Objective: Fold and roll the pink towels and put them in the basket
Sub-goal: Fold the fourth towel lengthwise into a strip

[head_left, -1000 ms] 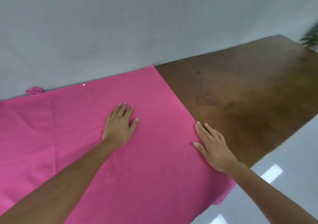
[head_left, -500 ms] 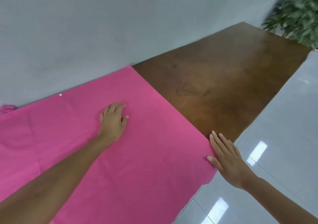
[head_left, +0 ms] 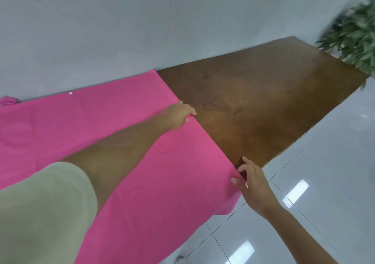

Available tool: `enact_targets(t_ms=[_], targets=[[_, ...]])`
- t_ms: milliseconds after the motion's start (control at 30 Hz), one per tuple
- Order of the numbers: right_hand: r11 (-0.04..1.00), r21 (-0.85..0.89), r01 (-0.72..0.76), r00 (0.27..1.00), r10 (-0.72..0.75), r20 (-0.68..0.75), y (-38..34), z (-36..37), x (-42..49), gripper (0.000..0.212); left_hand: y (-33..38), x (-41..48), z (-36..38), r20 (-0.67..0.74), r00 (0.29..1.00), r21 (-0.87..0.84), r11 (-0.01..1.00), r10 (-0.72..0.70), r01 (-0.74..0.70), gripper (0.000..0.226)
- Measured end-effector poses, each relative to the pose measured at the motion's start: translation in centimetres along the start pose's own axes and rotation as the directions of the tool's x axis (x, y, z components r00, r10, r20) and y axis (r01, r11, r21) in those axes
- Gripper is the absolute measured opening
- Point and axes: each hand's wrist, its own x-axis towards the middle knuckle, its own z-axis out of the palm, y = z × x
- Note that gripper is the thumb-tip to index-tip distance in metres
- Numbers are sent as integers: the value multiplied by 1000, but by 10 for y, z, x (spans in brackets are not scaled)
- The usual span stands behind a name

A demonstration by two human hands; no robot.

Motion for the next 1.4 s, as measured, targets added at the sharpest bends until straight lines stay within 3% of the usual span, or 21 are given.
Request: enact_targets(t_ms=[100, 233, 433, 567, 733, 900, 1067, 1167, 1400], targets=[[999, -34, -2, 1000, 2, -2, -1, 2, -4, 15, 6, 8, 2, 61, 998, 95, 995, 11, -16, 35], [998, -64, -25, 999, 28, 43, 2, -5, -7, 21, 9, 9, -1, 23, 999, 159, 986, 42, -45, 19], [999, 39, -23, 999, 21, 36, 1, -17, -18, 27, 12, -1, -15, 26, 1000, 161, 987, 4, -8, 18], [995, 87, 41, 999, -42, 7, -9, -21, -33, 32, 9, -21, -25, 12, 999, 129, 991, -43, 41, 20], [995, 9, 100, 995, -100, -22, -18, -15, -46, 30, 9, -50, -43, -47, 991, 109, 986, -123, 128, 18], [972, 86, 217, 976, -216, -25, -32, -6, -62, 22, 1, -91, -62, -103, 980, 96, 979, -168, 178, 24], [934, 145, 326, 943, -331, 13, -54, 8, -75, 29, -3, -136, -78, -137, 965, 73, 969, -225, 237, 16], [917, 136, 376, 917, -389, 91, -73, 18, -83, 33, -15, -168, -82, -170, 942, 101, 945, -291, 310, 22], [897, 139, 420, 886, -438, 152, -118, 51, -115, 57, -31, -240, -104, -205, 913, 134, 914, -352, 382, 23]])
